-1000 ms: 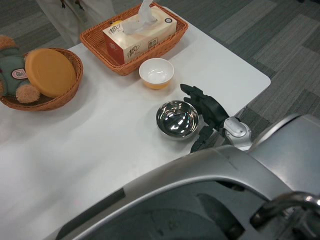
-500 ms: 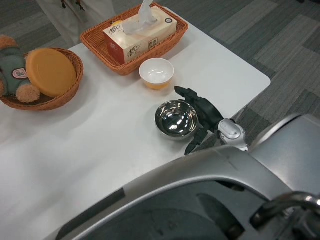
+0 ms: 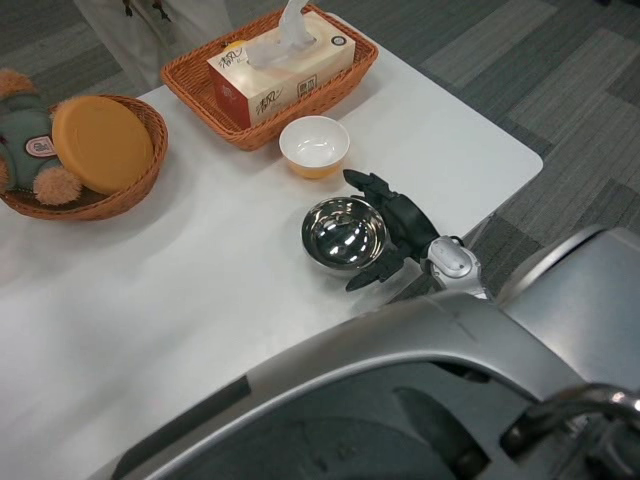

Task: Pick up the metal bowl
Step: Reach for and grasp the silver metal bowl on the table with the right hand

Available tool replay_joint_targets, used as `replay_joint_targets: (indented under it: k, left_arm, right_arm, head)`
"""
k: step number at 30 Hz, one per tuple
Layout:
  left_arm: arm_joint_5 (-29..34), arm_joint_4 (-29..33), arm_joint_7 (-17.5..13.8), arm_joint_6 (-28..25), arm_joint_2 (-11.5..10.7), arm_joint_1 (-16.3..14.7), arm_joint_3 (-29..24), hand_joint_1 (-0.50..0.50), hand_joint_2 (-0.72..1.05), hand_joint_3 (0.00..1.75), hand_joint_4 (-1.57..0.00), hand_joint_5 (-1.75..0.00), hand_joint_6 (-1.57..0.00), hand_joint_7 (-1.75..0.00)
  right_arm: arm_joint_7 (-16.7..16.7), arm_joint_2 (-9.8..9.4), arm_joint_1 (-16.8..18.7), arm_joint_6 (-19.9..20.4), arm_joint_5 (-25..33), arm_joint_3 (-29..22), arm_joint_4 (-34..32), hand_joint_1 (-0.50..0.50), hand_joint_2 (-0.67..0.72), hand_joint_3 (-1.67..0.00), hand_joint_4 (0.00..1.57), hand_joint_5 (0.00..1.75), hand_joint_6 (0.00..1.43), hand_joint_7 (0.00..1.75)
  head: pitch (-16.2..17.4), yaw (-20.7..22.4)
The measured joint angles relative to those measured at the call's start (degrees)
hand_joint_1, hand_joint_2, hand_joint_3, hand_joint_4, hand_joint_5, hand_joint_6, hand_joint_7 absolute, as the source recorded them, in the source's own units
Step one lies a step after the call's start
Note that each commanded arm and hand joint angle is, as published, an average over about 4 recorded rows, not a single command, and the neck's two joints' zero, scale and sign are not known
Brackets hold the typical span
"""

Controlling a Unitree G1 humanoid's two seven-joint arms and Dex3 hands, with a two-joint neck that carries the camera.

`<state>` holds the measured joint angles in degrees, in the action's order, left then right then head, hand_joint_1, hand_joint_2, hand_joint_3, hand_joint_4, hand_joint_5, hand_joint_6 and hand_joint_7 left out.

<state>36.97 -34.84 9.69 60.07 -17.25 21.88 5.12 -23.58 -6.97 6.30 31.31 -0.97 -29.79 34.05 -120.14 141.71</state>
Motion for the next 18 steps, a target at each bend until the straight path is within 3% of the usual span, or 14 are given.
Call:
replay_joint_targets:
  k: [5, 9, 14, 18]
  left_arm:
    - [0.02, 0.00, 0.00, 0.00, 0.00, 0.00, -0.01, -0.50, -0.72, 0.09, 0.00, 0.00, 0.00, 0.00]
    - [0.06, 0.00, 0.00, 0.00, 0.00, 0.00, 0.00, -0.50, -0.72, 0.09, 0.00, 0.00, 0.00, 0.00]
    - [0.07, 0.00, 0.00, -0.01, 0.00, 0.00, 0.00, -0.50, -0.72, 0.09, 0.00, 0.00, 0.00, 0.00]
    - [0.07, -0.01, 0.00, -0.01, 0.00, 0.00, 0.00, -0.50, -0.72, 0.09, 0.00, 0.00, 0.00, 0.00]
  right_arm:
    - [0.05, 0.00, -0.07, 0.58, 0.00, -0.30, 0.49, -0.46, -0.35, -0.85, 0.14, 0.75, 0.00, 0.52]
    - [0.30, 0.00, -0.08, 0.94, 0.00, -0.51, 0.62, -0.46, -0.45, -1.09, 0.22, 1.04, 0.00, 0.84]
    - [0.45, 0.00, -0.08, 1.42, -0.07, -0.61, 0.72, -0.46, -0.54, -1.19, 0.27, 1.26, 0.00, 1.05]
    - [0.46, 0.00, -0.08, 2.01, -0.27, -0.67, 0.68, -0.46, -0.54, -1.27, 0.34, 1.41, 0.00, 1.22]
  head:
    - [0.05, -0.02]
    - [-0.06, 0.17]
    - [-0.10, 0.38]
    - [-0.24, 0.49]
